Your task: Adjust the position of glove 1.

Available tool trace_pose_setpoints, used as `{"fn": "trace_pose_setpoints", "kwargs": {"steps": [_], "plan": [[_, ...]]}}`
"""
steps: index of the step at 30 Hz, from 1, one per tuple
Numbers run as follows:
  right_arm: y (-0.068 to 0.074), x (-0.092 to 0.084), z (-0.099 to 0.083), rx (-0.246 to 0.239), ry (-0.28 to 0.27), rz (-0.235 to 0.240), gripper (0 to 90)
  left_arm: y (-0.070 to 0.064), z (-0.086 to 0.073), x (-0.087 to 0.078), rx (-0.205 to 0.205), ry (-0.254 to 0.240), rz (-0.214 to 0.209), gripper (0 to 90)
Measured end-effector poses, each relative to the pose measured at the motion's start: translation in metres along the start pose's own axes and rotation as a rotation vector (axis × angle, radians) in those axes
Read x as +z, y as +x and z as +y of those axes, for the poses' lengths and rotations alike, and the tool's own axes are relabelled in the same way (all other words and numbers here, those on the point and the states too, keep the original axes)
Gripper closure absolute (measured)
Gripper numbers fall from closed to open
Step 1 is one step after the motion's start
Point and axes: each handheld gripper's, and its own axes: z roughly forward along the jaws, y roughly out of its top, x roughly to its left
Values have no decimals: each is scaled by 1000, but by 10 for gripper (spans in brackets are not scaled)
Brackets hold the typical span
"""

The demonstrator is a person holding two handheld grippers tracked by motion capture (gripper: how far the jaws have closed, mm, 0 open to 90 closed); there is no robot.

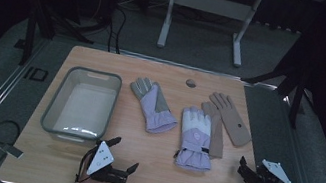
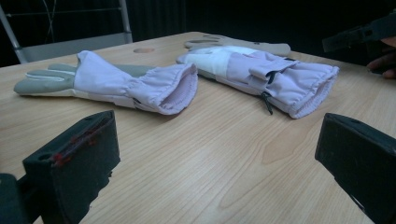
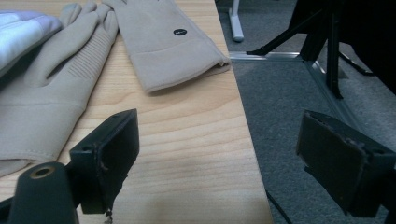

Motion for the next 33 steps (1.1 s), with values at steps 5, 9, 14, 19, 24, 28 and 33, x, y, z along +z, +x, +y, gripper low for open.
{"fn": "trace_pose_setpoints", "kwargs": {"steps": [5, 9, 14, 19, 24, 28, 33], "plan": [[1, 2, 4, -4, 18, 34, 130, 2, 0, 0, -14, -3, 2, 0], [0, 2, 16, -12, 41, 68, 129, 1, 0, 0, -5, -5, -1, 0], [0, -4, 36, -5, 55, 145, 124, 2, 0, 0, -13, -2, -5, 0], [6, -6, 54, -23, 59, 173, 113, 1, 0, 0, -6, -5, -6, 0], [12, -6, 83, -7, 70, 272, 143, 1, 0, 0, -6, -4, -11, 0], [24, -3, 99, -22, 88, 282, 125, 1, 0, 0, -2, -2, -12, 0], [40, -3, 113, -50, 55, 335, 126, 1, 0, 0, -1, -2, -15, 0]]}}
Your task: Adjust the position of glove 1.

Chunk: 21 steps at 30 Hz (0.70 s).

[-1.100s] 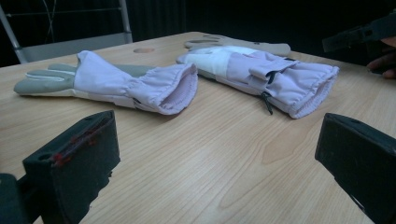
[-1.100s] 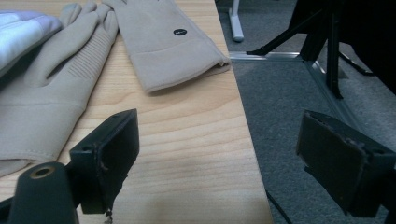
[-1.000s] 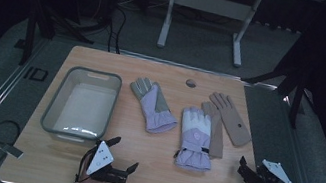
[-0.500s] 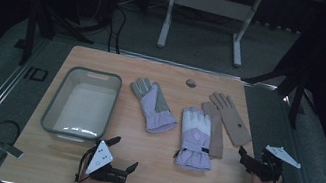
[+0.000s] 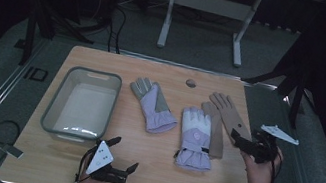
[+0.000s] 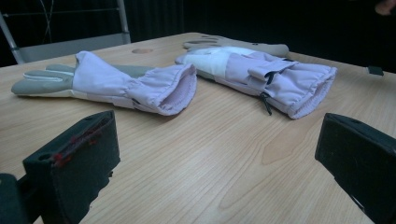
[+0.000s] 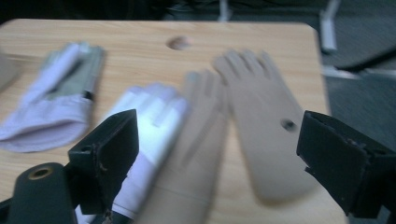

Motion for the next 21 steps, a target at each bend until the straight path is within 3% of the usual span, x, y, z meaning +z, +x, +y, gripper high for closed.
{"fn": "trace_pose_setpoints", "kwargs": {"steps": [1, 2, 3, 4, 5, 7, 13, 14, 21], "plan": [[9, 3, 8, -25, -3, 14, 135, 0, 0, 0, 2, 1, -1, 0], [9, 3, 8, -25, -3, 14, 135, 0, 0, 0, 2, 1, -1, 0], [18, 8, 16, -68, -2, 45, 144, 0, 0, 0, 3, 0, -2, 0], [18, 8, 16, -68, -2, 45, 144, 0, 0, 0, 3, 0, -2, 0], [25, 12, 23, -90, -11, 75, 200, 0, 0, 0, 3, 0, -4, 0], [28, 15, 26, -95, -10, 85, 205, 0, 0, 0, 3, 0, -7, 0], [53, 32, 41, -168, 10, 132, 252, 0, 0, 0, 7, -1, -12, 0], [60, 36, 44, -176, 17, 157, 260, 0, 0, 0, 7, 0, -13, 0], [84, 50, 49, -227, 38, 205, 271, 0, 0, 0, 5, -1, -18, 0]]}}
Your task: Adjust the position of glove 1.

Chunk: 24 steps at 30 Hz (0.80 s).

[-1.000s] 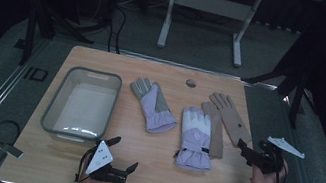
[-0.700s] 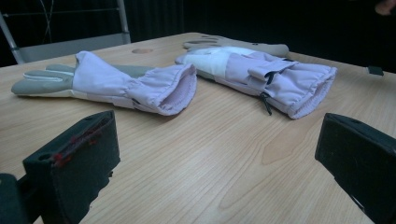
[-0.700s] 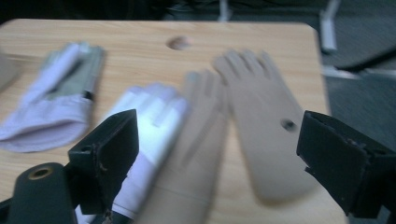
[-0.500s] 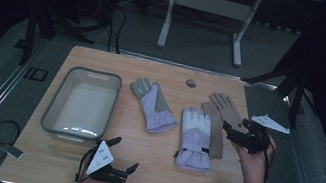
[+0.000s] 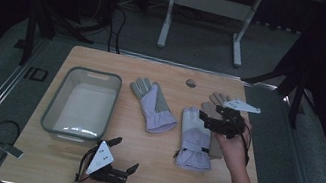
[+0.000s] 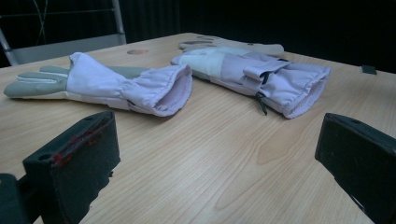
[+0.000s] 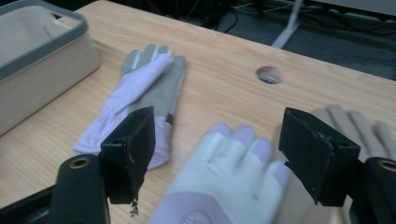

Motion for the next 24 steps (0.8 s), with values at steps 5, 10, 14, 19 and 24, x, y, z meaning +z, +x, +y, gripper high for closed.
{"fn": "trace_pose_setpoints", "kwargs": {"steps": [5, 10, 14, 19, 24], "plan": [[14, 15, 7, -28, 18, 38, 304, 0, 0, 0, -2, 2, -2, 0], [26, 33, 12, -43, 27, 61, 309, 1, 0, 1, -7, 4, -4, 0], [36, 49, 16, -55, 53, 83, 327, 1, 0, 0, -10, 0, -4, 0], [48, 69, 19, -75, 72, 102, 338, 1, 0, 0, -6, 2, -5, 0], [56, 90, 24, -104, 95, 109, 369, 1, 0, 1, -5, 2, -7, 0]]}}
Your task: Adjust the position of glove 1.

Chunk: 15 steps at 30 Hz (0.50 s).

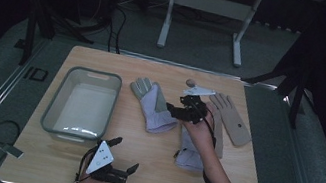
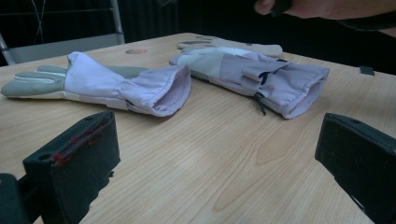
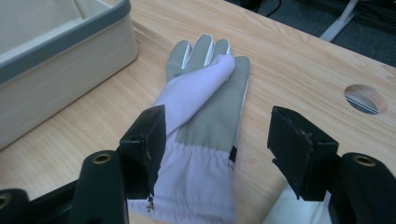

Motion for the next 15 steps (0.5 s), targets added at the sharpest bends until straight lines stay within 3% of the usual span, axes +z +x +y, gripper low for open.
{"fn": "trace_pose_setpoints", "kwargs": {"steps": [11, 15], "plan": [[3, 46, 8, -60, 66, 19, 385, -1, 0, 1, -1, -6, -8, 0], [2, 59, 10, -57, 79, 26, 401, -1, 0, 1, 0, -5, -9, 0]]}}
